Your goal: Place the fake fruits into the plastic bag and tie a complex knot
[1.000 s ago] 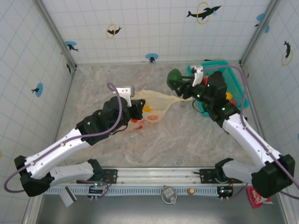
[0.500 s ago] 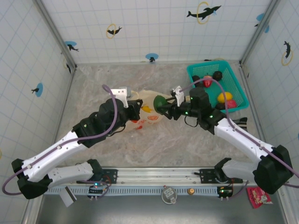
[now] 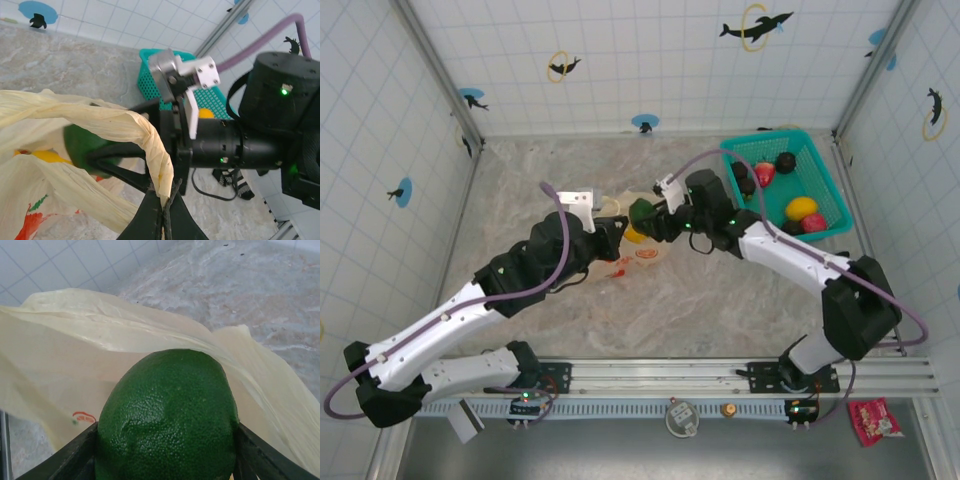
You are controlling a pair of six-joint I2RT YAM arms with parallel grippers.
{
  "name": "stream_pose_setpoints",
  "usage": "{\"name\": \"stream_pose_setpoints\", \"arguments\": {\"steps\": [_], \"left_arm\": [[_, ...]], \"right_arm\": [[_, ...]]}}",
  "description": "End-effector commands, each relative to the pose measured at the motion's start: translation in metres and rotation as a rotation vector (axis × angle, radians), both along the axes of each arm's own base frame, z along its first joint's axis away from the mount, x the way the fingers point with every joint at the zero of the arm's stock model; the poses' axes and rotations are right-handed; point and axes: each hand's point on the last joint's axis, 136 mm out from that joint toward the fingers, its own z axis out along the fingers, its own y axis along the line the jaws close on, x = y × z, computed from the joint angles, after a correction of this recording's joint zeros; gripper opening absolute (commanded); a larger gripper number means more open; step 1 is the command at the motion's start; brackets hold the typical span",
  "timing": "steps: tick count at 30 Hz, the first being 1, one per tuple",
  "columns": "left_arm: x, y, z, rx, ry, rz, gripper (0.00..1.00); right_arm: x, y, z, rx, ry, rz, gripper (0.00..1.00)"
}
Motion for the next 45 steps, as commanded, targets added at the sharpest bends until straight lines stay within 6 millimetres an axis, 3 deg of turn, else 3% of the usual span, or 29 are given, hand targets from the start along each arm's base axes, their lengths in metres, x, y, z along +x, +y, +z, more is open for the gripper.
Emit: {"name": "stream_pose_setpoints", "arguments": {"steps": [1, 5, 7, 9, 14, 19, 24, 28, 33, 37, 42, 45], "left_arm": [[-0.002, -0.002, 0.003, -0.008, -0.008, -0.021, 0.00], [0.000, 0.003, 0.005, -0.007, -0.021, 0.004, 0.00], [0.002, 0.006, 0.005, -0.004, -0.026, 0.020, 0.00], [0.003, 0.008, 0.005, -0.005, -0.029, 0.029, 0.00], [0.003, 0.010, 0.004, -0.001, -0.031, 0.041, 0.00], [0.005, 0.012, -0.002, 0.013, -0.027, 0.055, 0.00], [0.017, 0.016, -0.020, 0.107, -0.004, 0.112, 0.00], [0.026, 0.013, -0.030, 0.124, 0.038, 0.124, 0.00], [0.041, 0.018, -0.034, 0.098, 0.065, 0.142, 0.00], [0.051, 0.027, -0.046, 0.091, 0.092, 0.156, 0.00], [0.050, 0.022, -0.046, 0.055, 0.081, 0.111, 0.00], [0.050, 0.023, -0.042, 0.060, 0.054, 0.105, 0.00]], "right_arm": [[-0.010, 0.026, 0.000, -0.006, 0.008, 0.095, 0.61], [-0.035, 0.047, -0.006, 0.043, 0.080, 0.202, 0.67], [-0.038, 0.049, -0.010, 0.056, 0.086, 0.194, 0.77], [-0.035, 0.044, -0.014, 0.038, 0.073, 0.156, 0.84], [-0.030, 0.026, -0.010, 0.060, 0.088, 0.117, 0.85], [-0.024, 0.003, 0.005, 0.085, 0.061, 0.059, 0.75], [-0.014, -0.018, 0.041, 0.199, 0.058, 0.000, 0.56], [-0.014, -0.036, 0.061, 0.221, 0.035, -0.051, 0.54], [0.001, -0.083, 0.097, 0.303, 0.011, -0.177, 0.59], [0.021, -0.136, 0.097, 0.331, 0.047, -0.368, 0.63], [0.047, -0.211, 0.082, 0.313, 0.052, -0.669, 0.62], [0.063, -0.255, 0.056, 0.245, 0.108, -0.854, 0.59]]}}
